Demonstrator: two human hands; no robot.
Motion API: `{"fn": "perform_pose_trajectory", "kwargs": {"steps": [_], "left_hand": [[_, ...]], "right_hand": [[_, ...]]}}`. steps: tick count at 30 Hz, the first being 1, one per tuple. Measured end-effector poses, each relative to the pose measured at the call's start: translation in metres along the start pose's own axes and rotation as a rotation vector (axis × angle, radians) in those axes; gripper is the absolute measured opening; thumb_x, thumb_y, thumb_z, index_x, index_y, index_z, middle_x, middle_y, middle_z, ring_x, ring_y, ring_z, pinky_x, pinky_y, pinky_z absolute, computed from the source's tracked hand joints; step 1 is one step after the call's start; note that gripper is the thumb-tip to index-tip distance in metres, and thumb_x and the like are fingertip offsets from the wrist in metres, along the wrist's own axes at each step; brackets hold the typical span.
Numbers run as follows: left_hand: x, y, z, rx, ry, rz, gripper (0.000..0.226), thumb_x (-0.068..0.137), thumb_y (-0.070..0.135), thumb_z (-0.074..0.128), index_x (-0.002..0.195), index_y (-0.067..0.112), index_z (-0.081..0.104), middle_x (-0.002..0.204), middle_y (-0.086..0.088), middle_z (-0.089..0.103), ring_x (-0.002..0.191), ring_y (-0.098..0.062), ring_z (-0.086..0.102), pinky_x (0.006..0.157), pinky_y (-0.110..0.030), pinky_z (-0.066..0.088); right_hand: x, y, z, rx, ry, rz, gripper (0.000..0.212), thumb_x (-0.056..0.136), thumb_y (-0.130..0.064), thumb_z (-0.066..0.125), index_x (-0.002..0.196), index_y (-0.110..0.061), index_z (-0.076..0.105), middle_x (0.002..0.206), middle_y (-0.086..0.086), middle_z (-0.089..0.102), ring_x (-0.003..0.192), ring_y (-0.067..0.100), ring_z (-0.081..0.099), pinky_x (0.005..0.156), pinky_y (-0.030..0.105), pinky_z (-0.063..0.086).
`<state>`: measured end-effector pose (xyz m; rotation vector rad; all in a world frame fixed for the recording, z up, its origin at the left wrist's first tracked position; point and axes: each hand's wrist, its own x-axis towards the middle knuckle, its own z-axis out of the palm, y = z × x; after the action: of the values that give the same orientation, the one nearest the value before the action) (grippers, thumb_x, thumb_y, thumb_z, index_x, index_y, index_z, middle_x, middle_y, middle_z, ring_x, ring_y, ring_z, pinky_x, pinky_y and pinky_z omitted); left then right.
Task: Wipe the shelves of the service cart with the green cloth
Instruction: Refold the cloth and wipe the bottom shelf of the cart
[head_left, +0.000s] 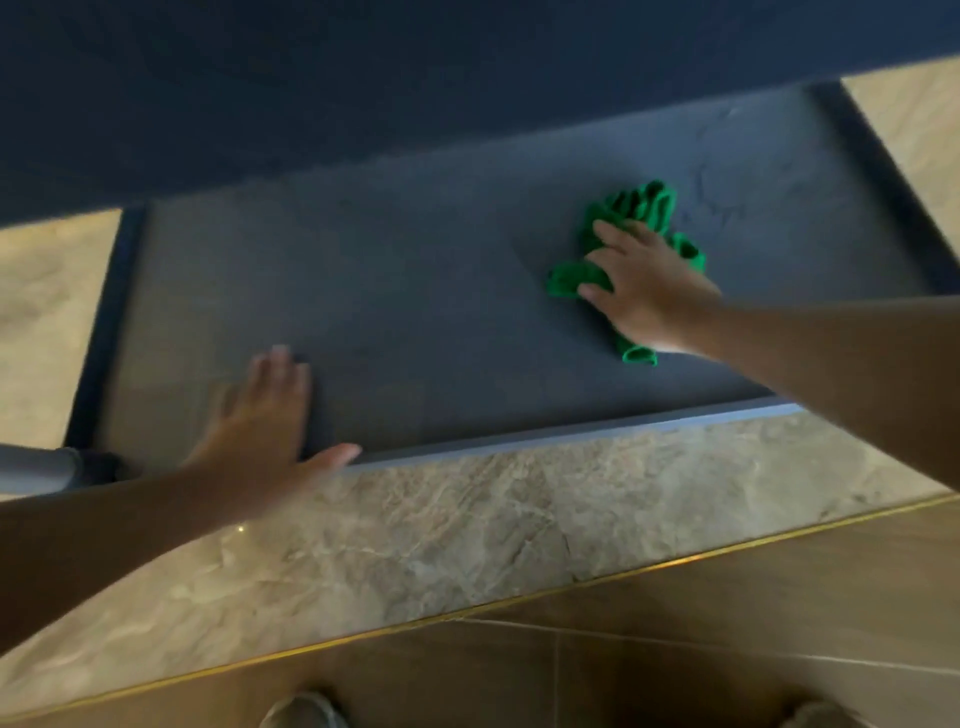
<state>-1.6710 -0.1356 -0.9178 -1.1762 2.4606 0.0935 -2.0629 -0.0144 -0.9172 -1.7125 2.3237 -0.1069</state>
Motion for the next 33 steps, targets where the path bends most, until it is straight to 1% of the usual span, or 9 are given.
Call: {"fn": "perform_pose_trajectory", "kwargs": {"steps": [3, 5, 10, 14, 19, 22, 27, 30, 33], "left_hand": [[0.022, 0.104, -0.007, -0.033, 0.083, 0.182, 0.119, 0.072, 0.087, 0.008, 0.157, 0.004, 0.010, 0.166, -0.018, -0.008, 0.153, -0.032, -0.009, 0.122, -0.057, 0.007], [0.031, 0.152, -0.011, -0.143, 0.132, 0.125, 0.117, 0.073, 0.086, 0.013, 0.158, 0.007, 0.008, 0.166, -0.018, -0.004, 0.153, -0.032, -0.009, 0.123, -0.053, 0.005], [0.035, 0.160, -0.010, -0.190, 0.157, 0.060, 0.125, 0.069, 0.092, 0.017, 0.159, 0.007, 0.002, 0.166, -0.017, -0.004, 0.153, -0.030, -0.010, 0.123, -0.052, 0.006], [0.034, 0.162, -0.009, -0.136, 0.145, 0.062, 0.125, 0.071, 0.093, 0.006, 0.158, 0.004, 0.001, 0.166, -0.016, -0.008, 0.153, -0.029, -0.009, 0.123, -0.051, 0.007], [0.031, 0.162, -0.009, -0.136, 0.153, 0.055, 0.128, 0.069, 0.095, -0.004, 0.157, 0.003, 0.003, 0.166, -0.017, -0.005, 0.154, -0.030, -0.007, 0.122, -0.051, 0.009], [0.032, 0.162, -0.007, -0.141, 0.174, 0.051, 0.127, 0.070, 0.095, -0.001, 0.157, 0.002, 0.005, 0.166, -0.017, -0.003, 0.154, -0.030, -0.006, 0.122, -0.052, 0.010], [0.033, 0.164, -0.005, -0.139, 0.188, 0.035, 0.123, 0.072, 0.092, 0.008, 0.157, 0.004, 0.002, 0.167, -0.015, -0.006, 0.154, -0.028, -0.007, 0.122, -0.051, 0.009], [0.034, 0.166, -0.005, -0.124, 0.208, 0.030, 0.122, 0.073, 0.091, 0.009, 0.157, 0.002, 0.008, 0.166, -0.017, -0.001, 0.154, -0.030, -0.002, 0.121, -0.053, 0.013], [0.035, 0.167, -0.006, -0.080, 0.206, 0.026, 0.123, 0.073, 0.091, 0.004, 0.156, 0.000, 0.010, 0.166, -0.020, 0.003, 0.153, -0.032, 0.001, 0.121, -0.054, 0.014]], "right_hand": [[-0.005, -0.055, 0.017, 0.124, 0.032, -0.221, 0.053, 0.104, -0.043, 0.042, 0.141, -0.007, 0.054, 0.159, 0.014, 0.034, 0.148, 0.033, 0.024, 0.120, 0.033, 0.007], [-0.002, -0.086, 0.030, 0.187, -0.043, -0.353, 0.060, 0.100, -0.052, 0.035, 0.145, -0.016, 0.051, 0.161, 0.006, 0.033, 0.150, 0.030, 0.022, 0.123, 0.044, 0.013], [0.023, -0.076, 0.025, -0.015, -0.011, -0.343, 0.056, 0.098, -0.057, 0.033, 0.147, -0.033, 0.044, 0.166, -0.005, 0.019, 0.151, 0.021, 0.018, 0.119, 0.060, 0.004], [0.033, -0.020, 0.008, -0.174, -0.008, -0.200, 0.060, 0.094, -0.052, 0.044, 0.148, -0.026, 0.043, 0.166, 0.001, 0.019, 0.151, 0.023, 0.019, 0.118, 0.062, 0.001], [0.025, 0.074, -0.016, -0.181, 0.015, 0.049, 0.060, 0.094, -0.035, 0.051, 0.150, -0.018, 0.040, 0.165, 0.008, 0.020, 0.150, 0.030, 0.022, 0.119, 0.055, 0.013], [0.014, 0.117, -0.021, -0.197, 0.036, 0.130, 0.060, 0.093, -0.027, 0.054, 0.150, -0.015, 0.041, 0.163, 0.014, 0.022, 0.148, 0.034, 0.026, 0.119, 0.050, 0.019], [-0.012, 0.156, -0.027, -0.144, 0.037, 0.358, 0.052, 0.091, -0.016, 0.049, 0.142, -0.007, 0.045, 0.160, 0.020, 0.022, 0.142, 0.044, 0.027, 0.115, 0.055, 0.026], [-0.029, 0.161, -0.029, -0.072, 0.055, 0.508, 0.047, 0.091, -0.018, 0.046, 0.136, -0.002, 0.045, 0.158, 0.021, 0.022, 0.138, 0.046, 0.030, 0.112, 0.055, 0.031], [-0.053, 0.144, -0.021, -0.007, 0.107, 0.572, 0.059, 0.089, -0.036, 0.051, 0.137, -0.002, 0.044, 0.156, 0.020, 0.025, 0.138, 0.045, 0.028, 0.111, 0.053, 0.030]]}}
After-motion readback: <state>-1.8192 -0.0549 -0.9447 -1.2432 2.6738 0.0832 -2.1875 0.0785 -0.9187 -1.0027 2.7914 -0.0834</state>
